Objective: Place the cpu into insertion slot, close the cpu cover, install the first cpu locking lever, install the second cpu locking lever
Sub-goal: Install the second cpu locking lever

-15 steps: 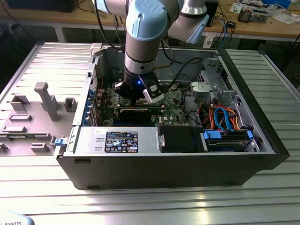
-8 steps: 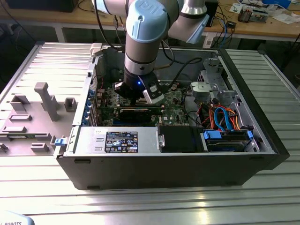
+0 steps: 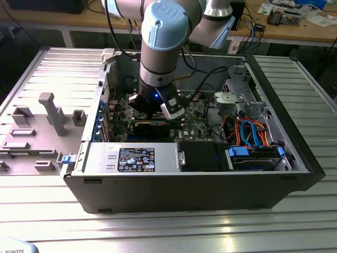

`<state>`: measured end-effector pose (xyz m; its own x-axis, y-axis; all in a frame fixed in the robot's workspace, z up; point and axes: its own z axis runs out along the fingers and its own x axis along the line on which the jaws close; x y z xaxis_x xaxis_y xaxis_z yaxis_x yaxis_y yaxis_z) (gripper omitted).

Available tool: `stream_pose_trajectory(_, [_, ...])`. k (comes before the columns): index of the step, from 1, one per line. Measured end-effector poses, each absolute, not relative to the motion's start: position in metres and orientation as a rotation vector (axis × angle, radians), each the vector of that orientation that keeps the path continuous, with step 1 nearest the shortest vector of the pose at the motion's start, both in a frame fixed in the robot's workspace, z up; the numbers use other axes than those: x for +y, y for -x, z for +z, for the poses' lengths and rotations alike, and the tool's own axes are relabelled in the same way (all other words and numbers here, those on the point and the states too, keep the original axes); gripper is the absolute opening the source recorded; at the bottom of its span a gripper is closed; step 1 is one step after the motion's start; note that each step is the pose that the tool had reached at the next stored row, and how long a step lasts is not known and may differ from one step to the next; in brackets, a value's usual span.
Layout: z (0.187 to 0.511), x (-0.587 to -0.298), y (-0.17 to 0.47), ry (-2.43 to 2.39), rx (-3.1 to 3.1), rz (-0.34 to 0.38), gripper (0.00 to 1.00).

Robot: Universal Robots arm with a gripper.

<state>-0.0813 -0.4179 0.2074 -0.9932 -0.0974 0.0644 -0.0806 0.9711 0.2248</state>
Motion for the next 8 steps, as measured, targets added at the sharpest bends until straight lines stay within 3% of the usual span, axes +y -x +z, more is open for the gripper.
stream_pose_trajectory(8, [0.2037,-0.4179,0.0845,-0.14,-3.039,-0.395,0.11])
